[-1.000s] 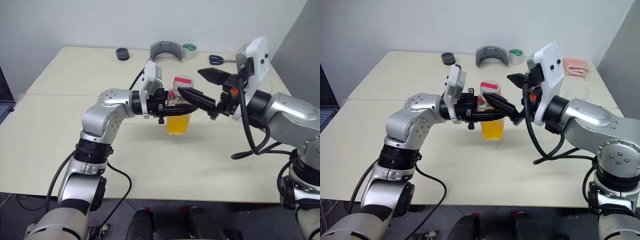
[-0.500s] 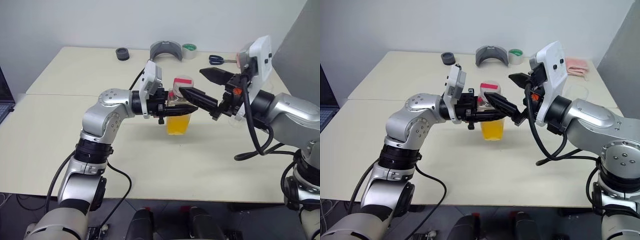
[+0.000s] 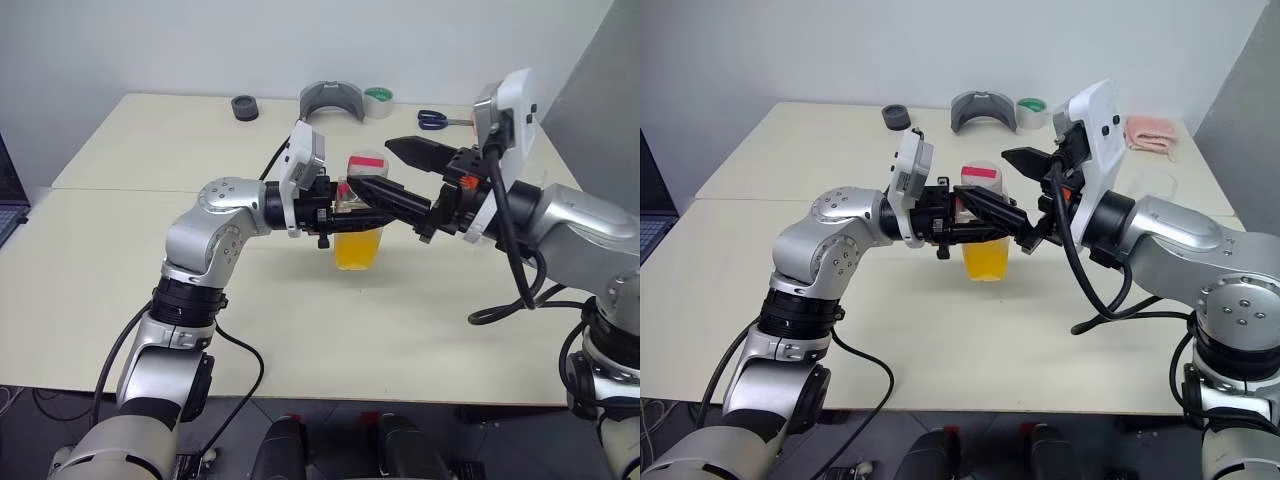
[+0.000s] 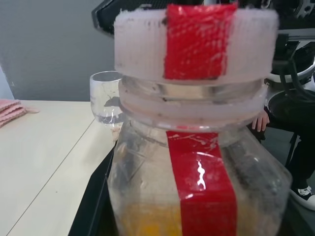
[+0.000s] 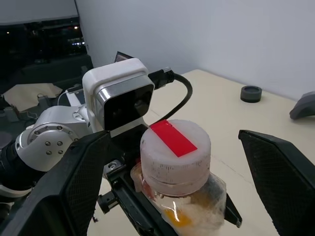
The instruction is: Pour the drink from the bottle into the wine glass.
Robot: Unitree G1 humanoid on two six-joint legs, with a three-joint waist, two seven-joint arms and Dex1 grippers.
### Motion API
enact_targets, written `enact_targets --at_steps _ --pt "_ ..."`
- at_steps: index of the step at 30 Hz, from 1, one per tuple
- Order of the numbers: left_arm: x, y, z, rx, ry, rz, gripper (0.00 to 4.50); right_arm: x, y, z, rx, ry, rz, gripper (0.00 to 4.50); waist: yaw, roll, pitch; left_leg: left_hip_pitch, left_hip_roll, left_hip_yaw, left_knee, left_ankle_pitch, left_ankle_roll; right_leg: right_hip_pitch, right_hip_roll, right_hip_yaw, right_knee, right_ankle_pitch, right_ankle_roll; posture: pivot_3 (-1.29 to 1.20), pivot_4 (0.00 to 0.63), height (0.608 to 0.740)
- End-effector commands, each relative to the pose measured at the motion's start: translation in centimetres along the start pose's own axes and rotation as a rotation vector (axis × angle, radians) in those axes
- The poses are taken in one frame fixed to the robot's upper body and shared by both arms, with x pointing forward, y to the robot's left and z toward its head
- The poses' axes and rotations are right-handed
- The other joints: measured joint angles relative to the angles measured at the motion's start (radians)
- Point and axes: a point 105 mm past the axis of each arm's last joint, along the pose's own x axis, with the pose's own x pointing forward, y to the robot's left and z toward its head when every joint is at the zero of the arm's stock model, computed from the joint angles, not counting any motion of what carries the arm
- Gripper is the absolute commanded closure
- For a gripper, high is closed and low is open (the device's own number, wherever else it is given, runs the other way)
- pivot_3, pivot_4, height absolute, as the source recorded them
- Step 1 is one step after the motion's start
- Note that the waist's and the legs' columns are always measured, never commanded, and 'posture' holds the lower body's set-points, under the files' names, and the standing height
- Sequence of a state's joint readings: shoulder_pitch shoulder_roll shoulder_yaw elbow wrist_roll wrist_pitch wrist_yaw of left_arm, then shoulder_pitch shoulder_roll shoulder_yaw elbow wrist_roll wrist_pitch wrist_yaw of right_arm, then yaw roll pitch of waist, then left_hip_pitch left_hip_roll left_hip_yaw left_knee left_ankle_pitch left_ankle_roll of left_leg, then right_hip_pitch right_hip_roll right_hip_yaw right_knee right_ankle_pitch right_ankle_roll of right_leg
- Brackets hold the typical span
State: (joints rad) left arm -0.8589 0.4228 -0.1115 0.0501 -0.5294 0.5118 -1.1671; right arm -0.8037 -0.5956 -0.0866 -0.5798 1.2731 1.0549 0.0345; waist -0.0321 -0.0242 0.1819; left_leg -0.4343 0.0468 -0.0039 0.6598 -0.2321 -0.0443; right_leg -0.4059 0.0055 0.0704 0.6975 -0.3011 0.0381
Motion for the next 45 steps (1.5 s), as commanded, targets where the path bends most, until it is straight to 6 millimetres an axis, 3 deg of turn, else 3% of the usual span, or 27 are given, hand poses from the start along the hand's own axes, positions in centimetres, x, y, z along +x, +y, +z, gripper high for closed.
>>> enact_targets --at_steps 1,7,8,10,16,19,27,34,45 --pt "0.3 -0.2 2.2 0.088 -0.036 -0.017 2.68 0.3 0.1 0.9 -0.029 -0.047 0.019 0.05 0.000 0.000 0.000 0.000 0.000 0.000 0.000 0.000 0.000 0.000 0.000 0.000 0.000 0.000 0.000 0.00 0.150 0.740" --pt "0.2 -0.4 2.1 0.089 -0.031 -0.016 2.68 0.8 0.0 0.6 -0.019 -0.052 0.038 0.05 0.000 0.000 0.000 0.000 0.000 0.000 0.000 0.000 0.000 0.000 0.000 0.000 0.000 0.000 0.000 0.00 0.150 0.740" --pt "0.1 -0.4 2.1 0.089 -0.030 -0.015 2.68 0.8 0.1 0.6 -0.014 -0.056 0.046 0.21 0.000 0.000 0.000 0.000 0.000 0.000 0.000 0.000 0.000 0.000 0.000 0.000 0.000 0.000 0.000 0.00 0.150 0.740" --pt "0.0 -0.4 2.1 0.088 -0.029 -0.012 2.68 0.8 0.1 0.7 -0.011 -0.061 0.053 0.59 0.000 0.000 0.000 0.000 0.000 0.000 0.000 0.000 0.000 0.000 0.000 0.000 0.000 0.000 0.000 0.00 0.150 0.740" --pt "0.0 -0.4 2.0 0.085 -0.029 -0.010 2.68 0.8 0.1 1.1 -0.008 -0.081 0.058 2.61 0.000 0.000 0.000 0.000 0.000 0.000 0.000 0.000 0.000 0.000 0.000 0.000 0.000 0.000 0.000 0.00 0.150 0.740" --pt "0.0 -0.4 1.9 0.082 -0.029 -0.012 2.68 0.7 0.1 1.4 -0.015 -0.098 0.053 2.64 0.000 0.000 0.000 0.000 0.000 0.000 0.000 0.000 0.000 0.000 0.000 0.000 0.000 0.000 0.000 0.00 0.150 0.740" --pt "0.1 -0.4 1.7 0.077 -0.033 -0.020 2.68 0.1 -1.0 5.3 -0.182 -0.264 0.002 2.64 0.000 0.000 0.000 0.000 0.000 0.000 0.000 0.000 0.000 0.000 0.000 0.000 0.000 0.000 0.000 0.00 0.150 0.740" --pt "0.2 -0.5 1.8 0.078 -0.039 -0.024 2.68 0.0 -1.0 4.9 -0.257 -0.213 0.048 2.64 0.000 0.000 0.000 0.000 0.000 0.000 0.000 0.000 0.000 0.000 0.000 0.000 0.000 0.000 0.000 0.00 0.150 0.740" --pt "0.2 -0.8 1.6 0.072 -0.042 -0.027 2.68 -0.6 -0.1 5.3 -0.200 -0.213 0.236 2.64 0.001 0.000 0.000 0.000 0.000 0.000 0.000 0.000 0.000 0.000 0.000 0.000 0.000 0.000 0.000 0.00 0.150 0.740"
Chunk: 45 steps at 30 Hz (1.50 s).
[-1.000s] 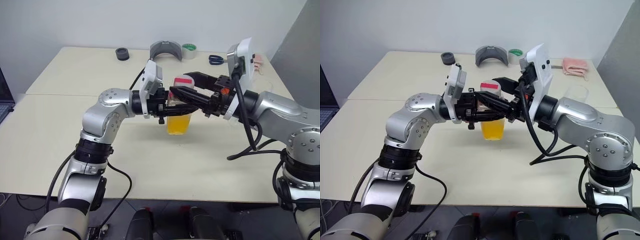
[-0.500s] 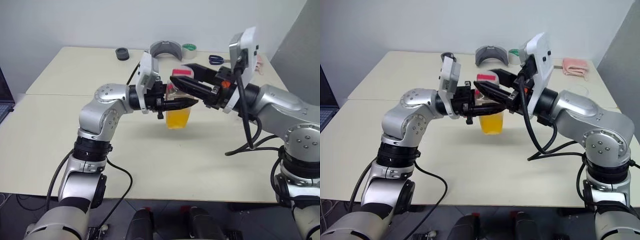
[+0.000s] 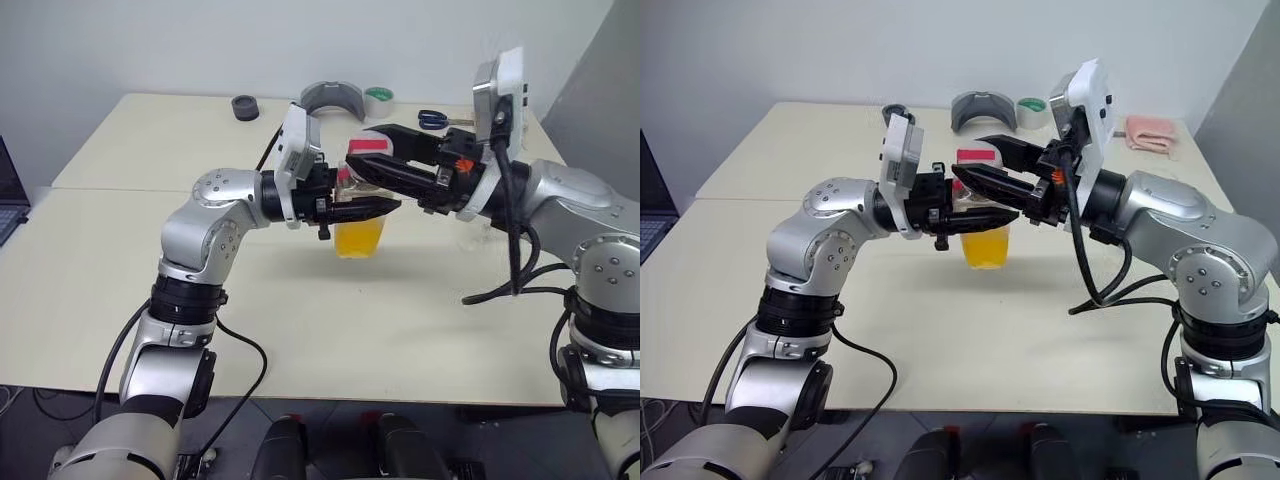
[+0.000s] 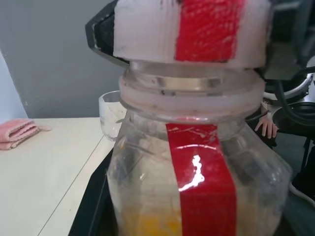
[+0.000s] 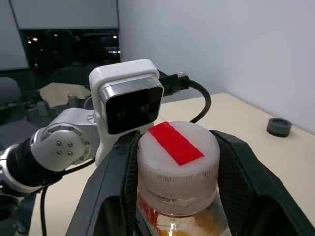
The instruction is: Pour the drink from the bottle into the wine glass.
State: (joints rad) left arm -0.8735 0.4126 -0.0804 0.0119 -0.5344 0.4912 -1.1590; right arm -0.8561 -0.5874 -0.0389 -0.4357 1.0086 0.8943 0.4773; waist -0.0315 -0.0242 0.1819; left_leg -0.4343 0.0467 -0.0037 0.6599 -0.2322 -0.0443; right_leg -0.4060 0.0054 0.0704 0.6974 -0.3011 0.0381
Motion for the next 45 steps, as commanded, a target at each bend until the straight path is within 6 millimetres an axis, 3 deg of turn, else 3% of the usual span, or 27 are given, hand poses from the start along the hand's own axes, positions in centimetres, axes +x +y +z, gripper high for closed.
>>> enact_targets --at_steps 1,5,12,18,22,26,30,33,35,37,40,44,45 --pt "0.1 -0.7 -0.1 -0.001 0.003 -0.030 2.68 -1.1 0.1 4.1 -0.122 -0.119 0.043 2.64 0.000 0.000 0.000 0.000 0.000 0.000 0.000 0.000 0.000 0.000 0.000 0.000 0.000 0.000 0.000 0.00 0.150 0.740" --pt "0.1 -1.0 -0.2 -0.006 0.002 -0.036 2.68 -1.3 -0.8 4.0 -0.167 -0.083 0.068 2.64 -0.001 0.000 0.000 0.000 0.000 0.000 0.000 0.000 0.000 0.000 0.000 0.000 0.000 0.000 0.000 0.00 0.150 0.740" --pt "-0.1 -1.2 -0.3 -0.011 0.007 -0.023 2.68 -1.4 -3.3 3.9 -0.207 -0.041 -0.053 2.64 -0.001 0.001 0.001 0.000 0.000 0.000 0.000 0.000 0.000 0.000 0.000 0.000 0.000 0.000 0.000 0.00 0.150 0.740" --pt "-0.2 -1.1 -0.3 -0.011 0.008 -0.016 2.68 -1.4 -3.5 4.3 -0.147 -0.055 -0.091 2.64 0.000 0.001 0.001 0.000 0.000 0.000 0.000 0.000 0.000 0.000 0.000 0.000 0.000 0.000 0.000 0.00 0.150 0.740" --pt "-0.4 -1.3 -0.3 -0.013 0.013 -0.010 2.68 -3.0 -3.5 3.9 -0.129 -0.049 -0.175 2.64 0.001 0.001 0.001 0.000 0.000 0.000 0.000 0.000 0.000 0.000 0.000 0.000 0.000 0.000 0.000 0.00 0.150 0.740" --pt "-0.8 -1.6 -0.5 -0.023 0.016 -0.011 2.68 -5.6 -2.0 2.9 -0.055 -0.059 -0.267 2.64 0.003 0.001 0.001 0.000 0.000 0.000 0.000 0.000 0.000 0.000 -0.001 0.000 0.000 0.000 0.000 0.00 0.150 0.740" --pt "-0.8 -1.5 -0.6 -0.029 0.013 0.000 2.68 -9.8 -0.8 -2.0 -0.041 0.058 -0.522 2.64 0.008 0.000 0.000 -0.002 -0.002 -0.005 -0.001 0.000 0.000 0.003 0.000 0.000 -0.001 0.000 0.000 0.00 0.150 0.740" --pt "-0.4 -1.3 -0.4 -0.030 0.004 -0.001 2.68 -13.8 -1.0 -9.5 0.031 0.226 -0.880 2.64 0.007 -0.001 -0.001 -0.003 -0.003 -0.007 -0.001 0.000 0.000 0.003 0.000 0.001 -0.002 0.000 0.000 0.00 0.150 0.740" --pt "0.0 -1.1 -0.3 -0.028 -0.002 -0.004 2.68 -14.8 -0.7 -13.7 0.082 0.299 -0.992 2.64 0.004 -0.001 -0.001 -0.003 -0.003 -0.007 0.000 0.000 0.000 0.002 0.002 0.003 -0.001 0.000 0.001 0.00 0.150 0.740" --pt "0.2 -1.0 -0.2 -0.026 -0.006 -0.008 2.68 -15.4 -0.8 -16.7 0.109 0.338 -1.077 2.64 -0.012 0.000 0.000 -0.001 -0.002 -0.006 0.001 0.000 -0.001 0.001 0.002 0.004 0.000 -0.003 0.005 0.00 0.150 0.740" --pt "0.3 -1.0 0.0 -0.022 -0.008 -0.009 2.68 -16.4 -1.5 -20.1 0.155 0.359 -1.199 2.64 -0.024 0.001 0.000 0.001 0.000 -0.005 0.000 0.001 -0.001 0.002 0.005 0.006 0.001 -0.003 0.006 0.00 0.150 0.740" --pt "0.2 -1.0 0.1 -0.017 -0.003 -0.006 2.68 -16.9 -2.0 -22.5 0.199 0.337 -1.255 2.64 -0.024 0.001 0.000 0.002 0.001 -0.007 0.000 0.002 0.000 0.002 0.008 0.005 0.001 -0.002 0.005 0.00 0.150 0.740" --pt "0.1 -1.0 0.1 -0.016 0.000 -0.005 2.68 -17.0 -2.0 -23.0 0.221 0.336 -1.259 2.01 -0.024 0.001 0.000 0.002 0.001 -0.007 0.000 0.002 0.000 0.002 0.008 0.005 0.001 -0.002 0.004 0.00 0.150 0.740"
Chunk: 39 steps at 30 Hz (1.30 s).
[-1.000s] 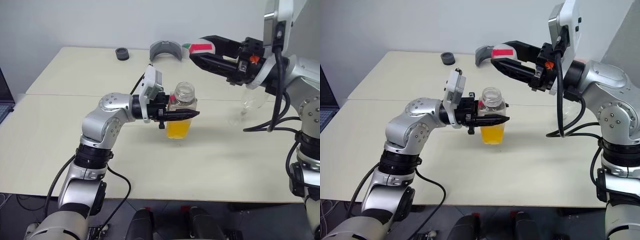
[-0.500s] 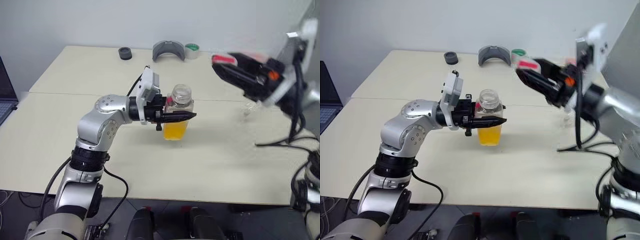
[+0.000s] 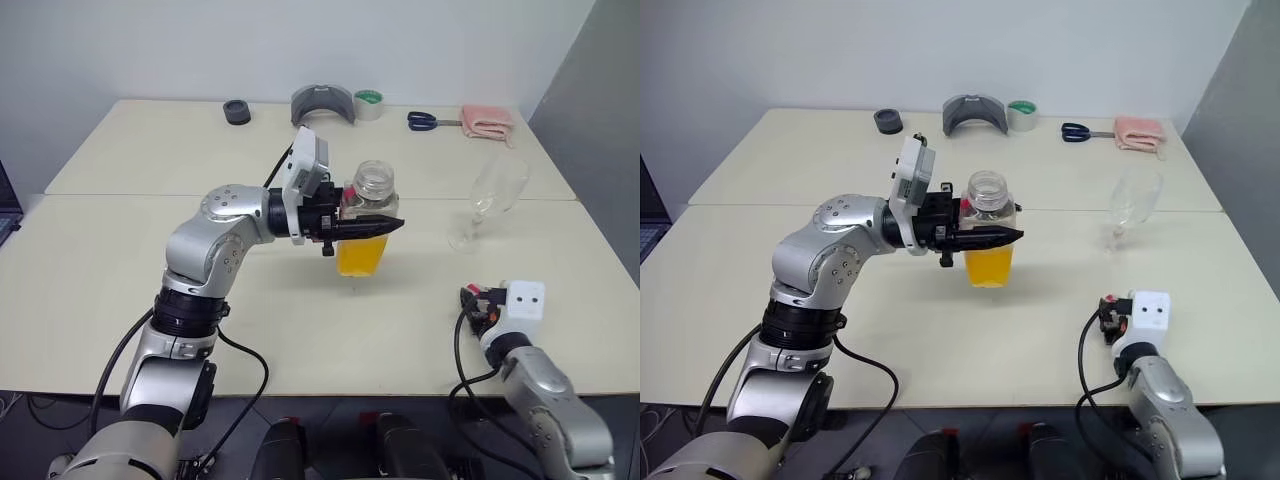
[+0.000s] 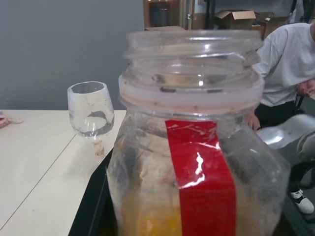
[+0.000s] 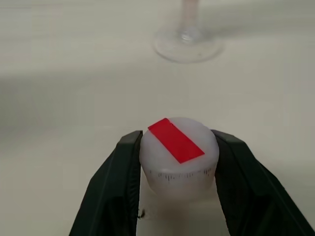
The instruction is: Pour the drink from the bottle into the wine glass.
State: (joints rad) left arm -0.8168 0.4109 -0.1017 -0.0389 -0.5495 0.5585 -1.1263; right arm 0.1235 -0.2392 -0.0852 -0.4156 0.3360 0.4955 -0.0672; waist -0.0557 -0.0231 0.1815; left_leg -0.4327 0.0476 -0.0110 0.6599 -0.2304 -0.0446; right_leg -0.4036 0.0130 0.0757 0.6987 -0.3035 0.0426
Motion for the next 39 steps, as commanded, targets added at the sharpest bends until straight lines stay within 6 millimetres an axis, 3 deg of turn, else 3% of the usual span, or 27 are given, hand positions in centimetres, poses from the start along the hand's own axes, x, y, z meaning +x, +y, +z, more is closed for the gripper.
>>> enact_targets --at_steps 1,6,14,17,22,27,29,33,39 --pt "-0.2 -0.2 1.7 0.067 -0.027 -0.006 2.68 0.8 -0.5 -0.2 0.029 -0.031 -0.025 1.78 0.000 0.000 0.000 0.000 0.000 0.000 0.000 0.000 0.000 0.000 0.000 0.000 0.000 0.000 0.000 0.00 0.150 0.740" --pt "-0.2 -0.2 1.8 0.072 -0.026 -0.002 2.68 0.8 -0.3 0.4 0.024 -0.059 0.011 0.05 0.007 0.000 0.000 0.000 0.000 0.000 0.001 0.000 0.000 0.001 -0.001 0.000 0.000 0.001 -0.001 0.00 0.150 0.740" --pt "-0.6 0.1 1.7 0.077 -0.023 0.030 2.68 -2.7 2.4 6.3 -0.112 -0.138 0.293 0.02 0.015 0.001 0.000 -0.001 -0.001 0.000 0.000 0.000 0.000 0.000 -0.001 0.000 0.000 0.001 -0.001 0.00 0.150 0.740" --pt "-1.1 1.1 1.5 0.087 -0.011 0.101 2.68 -4.5 4.6 9.6 -0.198 -0.198 0.537 0.02 0.015 0.001 0.000 -0.001 -0.001 -0.001 0.001 0.000 0.000 0.001 -0.001 -0.001 0.000 0.001 -0.001 0.00 0.150 0.740" --pt "-2.7 4.7 0.4 0.131 0.035 0.362 2.68 -7.6 8.0 13.9 -0.272 -0.250 0.982 0.02 0.015 0.000 0.001 0.000 -0.001 -0.003 0.001 0.000 0.000 0.003 -0.001 -0.003 -0.001 0.001 -0.002 0.00 0.150 0.740" --pt "-7.0 10.2 -0.3 0.192 0.082 0.797 2.68 -7.9 10.8 17.6 -0.238 -0.319 1.166 0.02 0.016 0.000 0.001 0.000 -0.001 -0.004 0.001 0.000 0.000 0.004 -0.001 -0.004 -0.002 0.003 -0.004 0.00 0.150 0.740" --pt "-8.5 11.3 -0.4 0.220 0.095 0.907 2.68 -7.6 11.6 18.4 -0.223 -0.326 1.181 0.02 0.018 -0.001 0.001 0.000 -0.001 -0.005 0.001 0.000 0.000 0.004 -0.001 -0.004 -0.002 0.003 -0.005 0.00 0.150 0.740" --pt "-13.2 13.1 -0.9 0.240 0.081 1.189 2.68 -6.7 13.7 18.7 -0.215 -0.336 1.237 0.02 0.023 -0.001 0.001 -0.001 -0.001 -0.005 0.001 0.000 0.000 0.003 -0.001 -0.004 -0.002 0.003 -0.005 0.00 0.150 0.740" --pt "-15.7 13.0 -2.2 0.201 -0.025 1.316 2.68 -5.7 14.6 18.3 -0.232 -0.341 1.238 0.02 0.034 -0.001 0.001 -0.004 -0.003 -0.004 0.001 0.000 0.000 0.001 -0.006 -0.005 -0.001 0.003 -0.005 0.00 0.150 0.740"
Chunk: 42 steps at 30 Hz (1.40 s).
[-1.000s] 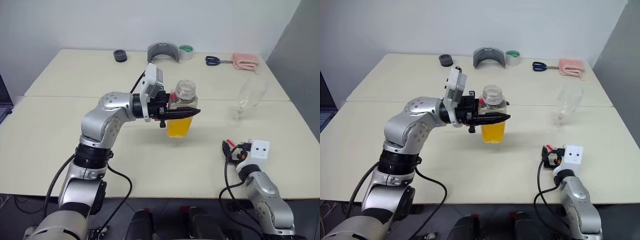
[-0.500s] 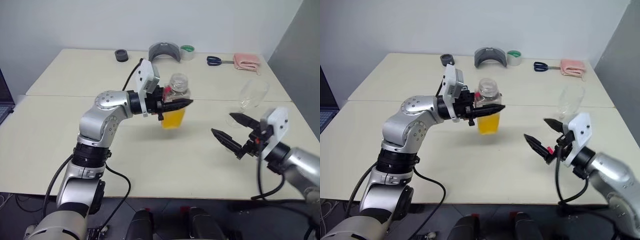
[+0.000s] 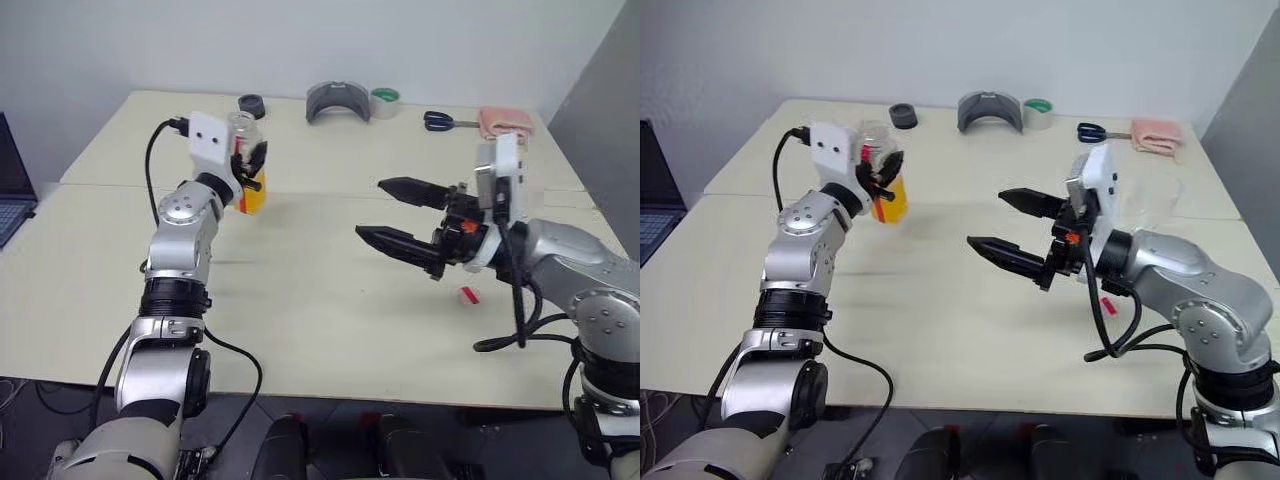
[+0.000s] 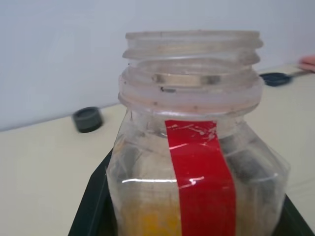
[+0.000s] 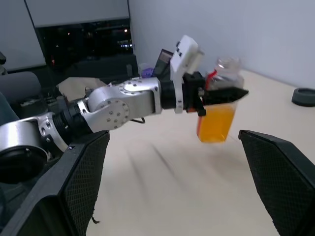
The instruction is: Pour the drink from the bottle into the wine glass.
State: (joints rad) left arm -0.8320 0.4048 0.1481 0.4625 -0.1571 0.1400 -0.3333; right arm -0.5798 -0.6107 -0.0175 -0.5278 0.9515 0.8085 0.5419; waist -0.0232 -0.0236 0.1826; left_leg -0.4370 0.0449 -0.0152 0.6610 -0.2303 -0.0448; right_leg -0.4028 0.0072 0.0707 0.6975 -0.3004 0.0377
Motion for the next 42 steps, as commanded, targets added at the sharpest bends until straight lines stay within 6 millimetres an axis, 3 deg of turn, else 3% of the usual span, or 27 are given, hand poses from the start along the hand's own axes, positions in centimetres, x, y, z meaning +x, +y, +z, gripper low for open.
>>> enact_targets --at_steps 1,9,21,30,35,42 --pt "-0.5 0.9 1.2 -0.043 -0.118 0.057 2.68 0.4 0.0 1.3 -0.059 -0.052 0.007 0.02 0.001 0.000 0.000 0.000 0.000 0.000 0.000 0.000 0.000 0.000 -0.001 0.000 0.000 0.000 0.000 0.00 0.150 0.740" --pt "-1.5 2.1 -1.4 -0.119 -0.126 0.094 2.68 0.9 -0.2 1.0 -0.092 -0.042 -0.003 0.02 -0.003 0.000 0.000 0.000 -0.002 0.001 0.000 0.000 0.000 0.000 -0.001 -0.001 0.000 0.000 0.000 0.00 0.150 0.740" --pt "-1.8 1.1 -4.4 -0.131 -0.064 0.056 2.68 0.9 0.3 1.2 -0.020 -0.081 -0.015 0.02 -0.003 0.000 0.000 0.000 -0.001 0.000 0.000 0.000 0.000 0.000 0.000 -0.001 0.001 0.000 0.000 0.00 0.150 0.740" --pt "-2.1 1.0 -4.8 -0.146 -0.052 0.068 0.02 0.8 0.2 1.0 -0.022 -0.075 -0.035 0.00 -0.004 0.000 0.000 0.000 -0.001 0.000 0.000 0.000 0.000 0.000 0.000 -0.001 0.001 0.000 0.000 0.00 0.150 0.740" --pt "-3.7 0.6 -6.0 -0.147 -0.012 0.091 0.02 0.3 0.0 -0.2 0.005 -0.070 -0.090 0.00 -0.004 0.000 0.000 0.000 0.000 0.000 0.000 0.000 0.000 0.000 0.000 -0.001 0.001 0.000 0.000 0.00 0.150 0.740" --pt "-8.5 -0.3 -7.5 -0.171 0.066 0.147 0.02 -1.8 0.8 -2.9 0.070 -0.049 -0.229 0.00 -0.005 0.000 -0.001 0.001 0.001 -0.003 0.000 0.000 0.000 0.000 0.000 0.000 0.002 0.000 0.000 0.00 0.150 0.740"
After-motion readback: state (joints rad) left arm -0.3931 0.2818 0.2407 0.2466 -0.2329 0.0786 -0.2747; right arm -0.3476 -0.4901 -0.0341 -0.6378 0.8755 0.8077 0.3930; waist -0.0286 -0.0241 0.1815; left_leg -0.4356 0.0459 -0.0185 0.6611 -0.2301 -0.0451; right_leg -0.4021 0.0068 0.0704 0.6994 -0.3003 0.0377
